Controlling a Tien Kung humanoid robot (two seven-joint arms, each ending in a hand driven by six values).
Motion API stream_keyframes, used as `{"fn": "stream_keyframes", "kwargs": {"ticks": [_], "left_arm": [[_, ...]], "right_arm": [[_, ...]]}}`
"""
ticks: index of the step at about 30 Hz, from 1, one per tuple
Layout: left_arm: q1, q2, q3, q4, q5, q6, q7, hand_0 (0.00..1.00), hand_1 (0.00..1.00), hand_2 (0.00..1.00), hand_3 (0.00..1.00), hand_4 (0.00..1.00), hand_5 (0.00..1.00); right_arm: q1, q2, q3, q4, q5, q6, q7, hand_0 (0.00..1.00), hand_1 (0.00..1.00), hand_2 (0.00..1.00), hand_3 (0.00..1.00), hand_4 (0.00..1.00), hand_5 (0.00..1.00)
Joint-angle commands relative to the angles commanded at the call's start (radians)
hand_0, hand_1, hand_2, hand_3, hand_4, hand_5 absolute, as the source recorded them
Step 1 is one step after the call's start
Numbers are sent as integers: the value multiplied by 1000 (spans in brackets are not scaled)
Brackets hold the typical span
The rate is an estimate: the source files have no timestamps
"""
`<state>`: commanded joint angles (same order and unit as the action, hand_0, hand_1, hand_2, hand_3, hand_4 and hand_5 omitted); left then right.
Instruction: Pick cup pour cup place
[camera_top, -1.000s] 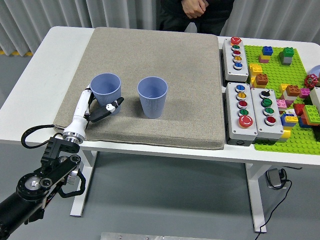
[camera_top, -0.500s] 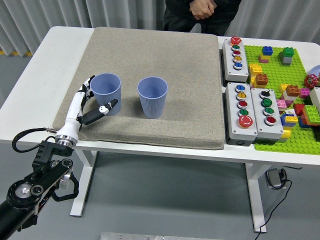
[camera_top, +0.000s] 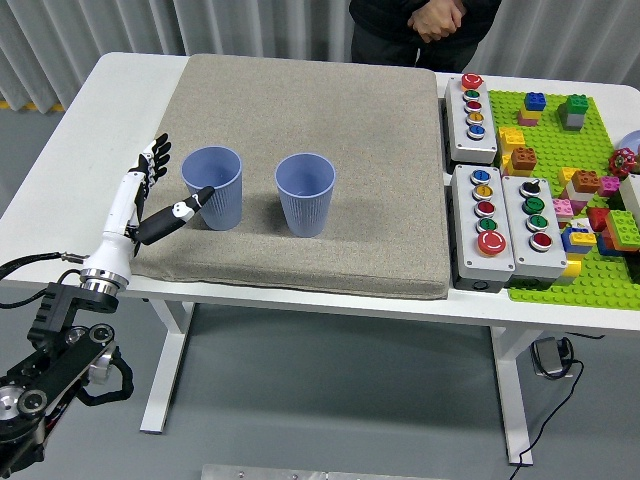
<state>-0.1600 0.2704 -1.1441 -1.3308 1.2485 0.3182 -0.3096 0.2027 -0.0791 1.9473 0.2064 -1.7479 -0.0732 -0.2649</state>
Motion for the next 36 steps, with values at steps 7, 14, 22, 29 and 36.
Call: {"fn": "stream_keyframes", "kwargs": {"ticks": [7, 14, 22, 29, 36], "left_arm": [[-34, 6, -52, -27, -161, -14, -30, 888, 915, 998, 980, 948, 775], [-86, -28, -85, 69, -456, -109, -60, 858, 867, 904, 880, 829, 998], [-105, -55, -100, 131, -758, -210, -42, 856, 862, 892, 861, 814, 998], [-106, -57, -107, 138, -766, -207, -42, 856, 862, 893, 864, 810, 998], [-106, -59, -116, 137, -757, -201, -42, 855, 861, 893, 865, 808, 998]], "right_arm": [[2, -1, -2, 0, 4, -1, 0, 702, 646, 602, 600, 2, 361], [4, 0, -9, 0, 16, -4, 1, 702, 646, 602, 599, 2, 357], [4, 1, -12, 0, 17, -4, 0, 702, 646, 602, 599, 2, 357], [5, 1, -11, 0, 15, -4, 0, 702, 645, 601, 598, 2, 354], [5, 1, -13, 0, 19, -5, 0, 702, 644, 601, 597, 2, 353]]}}
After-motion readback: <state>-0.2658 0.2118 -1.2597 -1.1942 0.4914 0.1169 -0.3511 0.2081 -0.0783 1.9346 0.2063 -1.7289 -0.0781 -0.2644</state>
